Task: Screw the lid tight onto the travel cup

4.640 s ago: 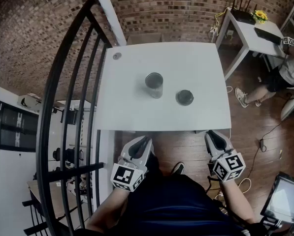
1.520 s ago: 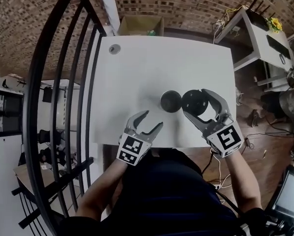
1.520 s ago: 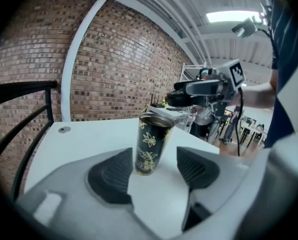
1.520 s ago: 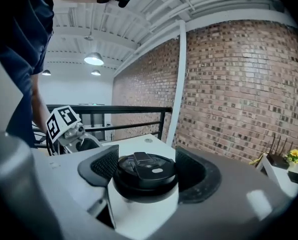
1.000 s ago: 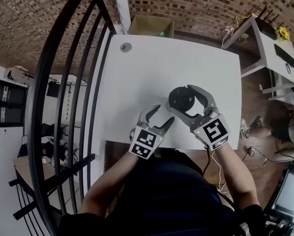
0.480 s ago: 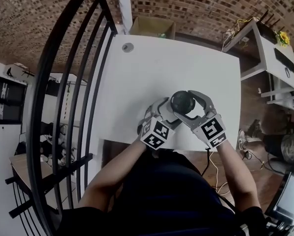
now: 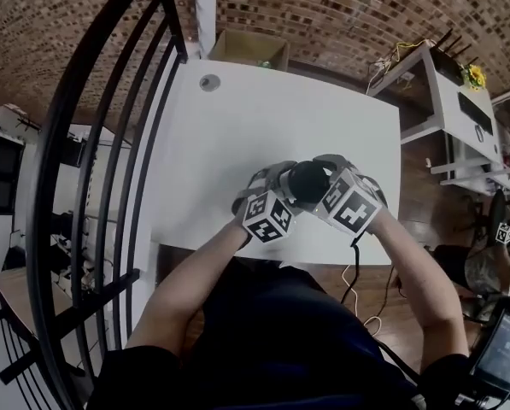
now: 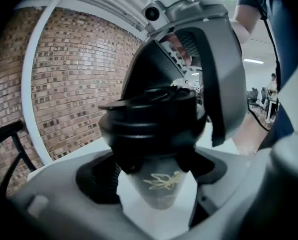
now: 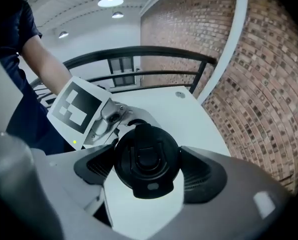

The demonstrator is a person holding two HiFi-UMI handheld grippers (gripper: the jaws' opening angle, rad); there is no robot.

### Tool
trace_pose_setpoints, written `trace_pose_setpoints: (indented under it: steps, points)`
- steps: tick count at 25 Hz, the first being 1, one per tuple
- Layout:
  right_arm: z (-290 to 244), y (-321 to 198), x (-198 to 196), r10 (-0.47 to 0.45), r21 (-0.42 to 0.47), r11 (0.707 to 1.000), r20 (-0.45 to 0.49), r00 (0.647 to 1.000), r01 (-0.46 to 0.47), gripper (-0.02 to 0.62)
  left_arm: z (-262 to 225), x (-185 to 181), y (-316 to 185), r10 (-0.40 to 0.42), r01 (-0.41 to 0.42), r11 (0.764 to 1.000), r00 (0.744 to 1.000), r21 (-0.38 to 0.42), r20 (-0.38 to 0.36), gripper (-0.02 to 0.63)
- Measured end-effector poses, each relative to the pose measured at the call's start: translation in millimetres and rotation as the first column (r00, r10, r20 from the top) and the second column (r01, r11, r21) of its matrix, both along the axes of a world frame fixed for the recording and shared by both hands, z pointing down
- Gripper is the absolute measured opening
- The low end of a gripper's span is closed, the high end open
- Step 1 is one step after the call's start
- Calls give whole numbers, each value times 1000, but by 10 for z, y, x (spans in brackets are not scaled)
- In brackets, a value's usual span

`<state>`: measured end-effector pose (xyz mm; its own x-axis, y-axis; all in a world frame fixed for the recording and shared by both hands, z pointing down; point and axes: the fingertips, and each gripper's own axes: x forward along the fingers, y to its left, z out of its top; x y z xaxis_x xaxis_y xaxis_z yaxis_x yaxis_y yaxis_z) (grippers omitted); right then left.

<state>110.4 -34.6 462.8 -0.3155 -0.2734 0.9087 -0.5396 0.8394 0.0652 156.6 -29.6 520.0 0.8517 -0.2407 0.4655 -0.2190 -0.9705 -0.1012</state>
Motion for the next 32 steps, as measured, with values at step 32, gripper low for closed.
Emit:
trace_pose_setpoints:
  steps: [32]
  points:
    - [-9,126,-51,-434,-85,895,56,899,437,416,-26,4,64,71,-77,996,992,-56,-103,407]
